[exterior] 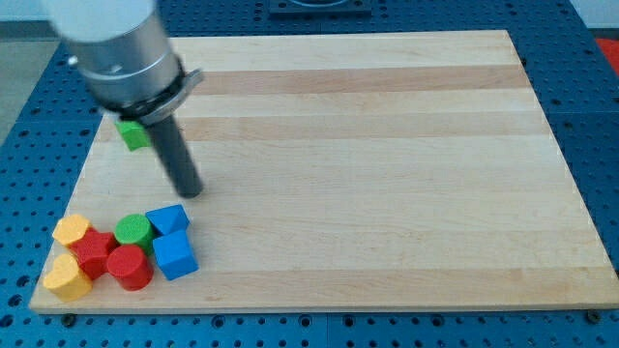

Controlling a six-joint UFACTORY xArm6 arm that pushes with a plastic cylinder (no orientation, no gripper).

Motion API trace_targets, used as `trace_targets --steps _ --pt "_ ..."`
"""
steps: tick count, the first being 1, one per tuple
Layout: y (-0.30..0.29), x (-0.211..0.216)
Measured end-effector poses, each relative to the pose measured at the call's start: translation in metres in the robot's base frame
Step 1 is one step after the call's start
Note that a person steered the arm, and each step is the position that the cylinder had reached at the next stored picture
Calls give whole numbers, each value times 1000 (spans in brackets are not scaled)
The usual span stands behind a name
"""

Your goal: Separate the red circle and the red star

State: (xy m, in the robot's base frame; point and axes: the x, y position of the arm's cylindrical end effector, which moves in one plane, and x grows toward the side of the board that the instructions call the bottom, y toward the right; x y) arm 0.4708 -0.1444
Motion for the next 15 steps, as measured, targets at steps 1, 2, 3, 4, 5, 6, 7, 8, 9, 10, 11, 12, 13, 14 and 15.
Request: trace_targets --steps 1,2,3,4,5,6,7,8,9,10,11,12,13,14,15 --pt "70 -38" --pt "156 -41" --pt "201 -9" --pt "192 49" --pt "158 111" --pt "130 147" --pt "126 148" --pt "121 148" --pt "55 148" --pt "-6 148" --pt "-25 147" --pt "-42 148" --pt "-78 147" --pt "-93 144" --pt "-89 126"
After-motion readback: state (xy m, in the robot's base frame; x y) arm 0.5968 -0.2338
